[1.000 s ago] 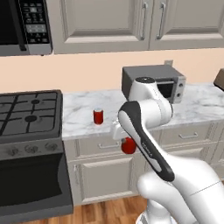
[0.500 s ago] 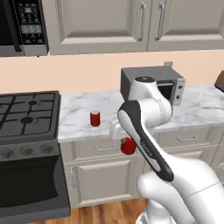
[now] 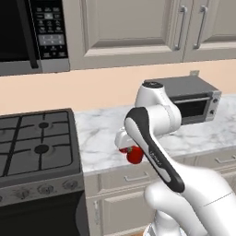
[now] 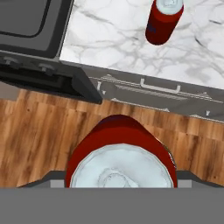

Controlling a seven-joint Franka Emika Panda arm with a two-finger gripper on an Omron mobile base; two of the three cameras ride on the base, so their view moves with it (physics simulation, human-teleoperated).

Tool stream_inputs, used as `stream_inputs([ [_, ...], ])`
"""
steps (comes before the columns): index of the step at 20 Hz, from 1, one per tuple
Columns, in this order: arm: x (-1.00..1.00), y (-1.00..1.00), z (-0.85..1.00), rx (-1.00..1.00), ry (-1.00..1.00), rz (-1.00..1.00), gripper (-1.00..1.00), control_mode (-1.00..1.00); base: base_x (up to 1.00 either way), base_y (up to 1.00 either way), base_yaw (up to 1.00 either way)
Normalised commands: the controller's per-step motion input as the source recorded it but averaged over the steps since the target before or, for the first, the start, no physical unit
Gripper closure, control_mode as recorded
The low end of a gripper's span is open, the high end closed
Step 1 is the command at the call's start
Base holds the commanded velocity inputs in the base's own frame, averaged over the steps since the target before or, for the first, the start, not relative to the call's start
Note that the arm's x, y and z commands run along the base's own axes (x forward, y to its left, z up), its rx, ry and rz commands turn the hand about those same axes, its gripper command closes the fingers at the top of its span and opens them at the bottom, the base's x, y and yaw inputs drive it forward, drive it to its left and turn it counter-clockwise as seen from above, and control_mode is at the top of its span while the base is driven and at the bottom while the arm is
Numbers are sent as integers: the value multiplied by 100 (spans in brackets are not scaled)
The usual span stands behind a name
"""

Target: Four empty soda cans are scattered around the kitchen. Gather all the cans and cluster them next to the stove for recycling.

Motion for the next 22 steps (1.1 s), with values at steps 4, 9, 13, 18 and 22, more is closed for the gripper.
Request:
stream_inputs([
  [4, 0, 0, 0, 0, 0, 0, 100, 100, 27, 66, -22],
  [9, 0, 0, 0, 0, 0, 0, 100, 100, 0, 8, -3],
  [13, 0, 0, 0, 0, 0, 0, 100, 100, 0, 0, 0],
  [18, 9, 0, 0, 0, 0, 0, 100, -100, 0, 0, 0],
  [22, 98, 22, -14, 0, 1, -7, 100, -100, 0, 0, 0],
])
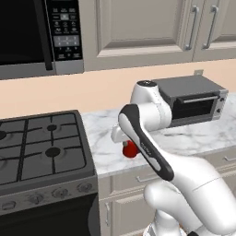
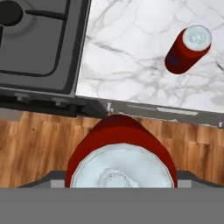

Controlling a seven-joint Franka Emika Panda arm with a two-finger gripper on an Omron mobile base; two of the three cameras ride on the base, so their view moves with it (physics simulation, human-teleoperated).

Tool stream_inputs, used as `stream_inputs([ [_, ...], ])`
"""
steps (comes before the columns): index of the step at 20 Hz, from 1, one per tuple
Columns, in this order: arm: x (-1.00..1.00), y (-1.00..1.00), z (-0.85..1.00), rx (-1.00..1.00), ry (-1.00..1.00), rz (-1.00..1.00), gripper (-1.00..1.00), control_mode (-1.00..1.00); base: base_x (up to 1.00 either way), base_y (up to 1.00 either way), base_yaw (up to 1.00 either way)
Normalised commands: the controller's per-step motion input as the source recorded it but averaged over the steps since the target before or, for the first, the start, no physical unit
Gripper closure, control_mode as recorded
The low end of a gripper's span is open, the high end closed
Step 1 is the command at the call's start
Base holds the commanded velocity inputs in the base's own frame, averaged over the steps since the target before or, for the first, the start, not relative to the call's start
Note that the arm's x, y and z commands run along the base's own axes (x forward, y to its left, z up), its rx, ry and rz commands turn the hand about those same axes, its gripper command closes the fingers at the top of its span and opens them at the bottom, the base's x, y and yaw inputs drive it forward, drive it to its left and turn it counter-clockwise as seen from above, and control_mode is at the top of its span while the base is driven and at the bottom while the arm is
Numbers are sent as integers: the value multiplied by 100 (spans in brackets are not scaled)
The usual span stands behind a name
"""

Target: Four empty soda cans are scattered around the kitchen. Gather all the cans and cluster them next to the stove for recycling.

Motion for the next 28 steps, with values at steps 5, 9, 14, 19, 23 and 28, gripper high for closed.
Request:
stream_inputs([
  [5, 34, -1, -8, 0, 1, -2, 100, -100, 0, 0, 0],
  [9, 32, 14, -29, -4, 0, -6, 100, -100, 0, 0, 0],
  [14, 73, 40, -44, -7, 0, -22, 100, -100, 0, 0, 0],
  [19, 63, 36, -32, -4, 0, -19, 100, -100, 0, 0, 0],
  [23, 38, 18, -1, 0, 0, -6, 100, -100, 0, 0, 0],
  [28, 51, 8, 0, 1, 8, 0, 100, -100, 0, 0, 0],
])
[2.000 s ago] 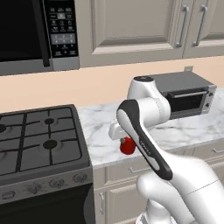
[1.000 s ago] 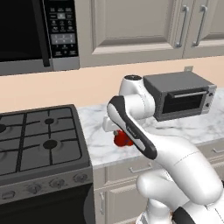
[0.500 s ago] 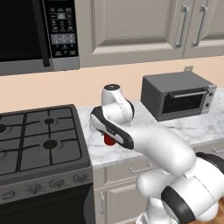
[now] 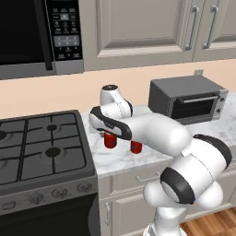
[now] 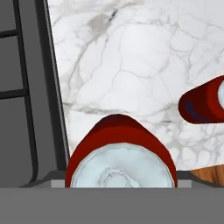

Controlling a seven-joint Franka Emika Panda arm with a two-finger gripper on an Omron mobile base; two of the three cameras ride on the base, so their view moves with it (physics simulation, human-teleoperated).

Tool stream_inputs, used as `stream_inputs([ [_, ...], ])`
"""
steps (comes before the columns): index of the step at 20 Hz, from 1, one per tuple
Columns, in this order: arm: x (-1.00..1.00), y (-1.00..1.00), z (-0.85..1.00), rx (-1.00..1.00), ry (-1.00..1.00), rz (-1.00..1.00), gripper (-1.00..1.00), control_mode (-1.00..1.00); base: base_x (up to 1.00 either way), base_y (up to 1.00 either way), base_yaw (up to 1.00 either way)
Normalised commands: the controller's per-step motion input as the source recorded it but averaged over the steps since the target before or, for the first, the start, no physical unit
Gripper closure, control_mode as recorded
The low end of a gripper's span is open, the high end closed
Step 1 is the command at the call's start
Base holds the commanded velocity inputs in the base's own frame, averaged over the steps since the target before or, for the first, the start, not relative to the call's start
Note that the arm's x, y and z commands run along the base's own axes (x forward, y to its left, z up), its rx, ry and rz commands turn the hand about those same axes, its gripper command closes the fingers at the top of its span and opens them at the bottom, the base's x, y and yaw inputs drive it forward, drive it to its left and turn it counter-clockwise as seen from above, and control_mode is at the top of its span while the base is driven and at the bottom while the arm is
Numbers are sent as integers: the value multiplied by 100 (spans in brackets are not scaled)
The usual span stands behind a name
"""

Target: Four empty soda cans are scattered around the kitchen. Gather all the cans and cluster them next to the stove for recycling.

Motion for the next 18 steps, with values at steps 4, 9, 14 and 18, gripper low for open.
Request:
stream_inputs([
  [4, 20, 0, -9, 4, 20, 3, 100, -100, 0, 0, 0],
  [9, 23, 0, -5, 8, 8, 11, 100, -100, 0, 0, 0],
  [14, 44, 2, -7, 0, 0, 1, 100, -100, 0, 0, 0],
  [18, 0, 6, -27, 0, 9, 0, 100, -100, 0, 0, 0],
])
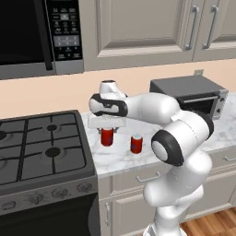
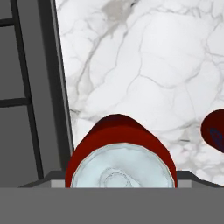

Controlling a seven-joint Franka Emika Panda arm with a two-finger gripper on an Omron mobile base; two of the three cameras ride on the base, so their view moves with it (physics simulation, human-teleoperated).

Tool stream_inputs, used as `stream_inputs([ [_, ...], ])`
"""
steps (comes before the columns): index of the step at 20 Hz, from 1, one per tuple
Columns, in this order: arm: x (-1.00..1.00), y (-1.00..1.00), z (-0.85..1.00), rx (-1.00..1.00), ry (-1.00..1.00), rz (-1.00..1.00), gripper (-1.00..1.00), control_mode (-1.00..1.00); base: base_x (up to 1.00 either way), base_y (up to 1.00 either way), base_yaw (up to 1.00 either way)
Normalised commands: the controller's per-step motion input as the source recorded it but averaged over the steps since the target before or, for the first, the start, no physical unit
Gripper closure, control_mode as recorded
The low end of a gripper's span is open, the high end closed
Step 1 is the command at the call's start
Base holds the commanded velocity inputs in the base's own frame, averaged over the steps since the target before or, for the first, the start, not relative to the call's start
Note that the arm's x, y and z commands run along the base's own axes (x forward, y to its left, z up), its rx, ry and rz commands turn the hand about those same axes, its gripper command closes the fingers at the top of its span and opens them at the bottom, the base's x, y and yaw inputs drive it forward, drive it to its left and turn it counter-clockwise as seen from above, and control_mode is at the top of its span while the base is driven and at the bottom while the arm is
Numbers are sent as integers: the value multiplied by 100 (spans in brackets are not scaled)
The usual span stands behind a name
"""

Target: Four empty soda cans are scattered around the kitchen. Gather all the cans and cluster them next to the stove for recycling.

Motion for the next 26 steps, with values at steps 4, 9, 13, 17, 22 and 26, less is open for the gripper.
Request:
stream_inputs([
  [4, 17, 8, -35, 0, 8, 0, 100, -100, 0, 0, 0],
  [9, 38, 11, -11, 0, 0, 0, 100, -100, 0, 0, 0],
  [13, 33, 17, 0, 0, -1, -1, 100, -100, 0, 0, 0],
  [17, 22, 16, 0, 0, 0, -2, 100, -100, 0, 0, 0],
  [22, 3, 6, -6, -2, 0, -4, 100, -100, 0, 0, 0],
  [26, 0, 0, -19, -6, 0, -5, 100, -100, 0, 0, 0],
])
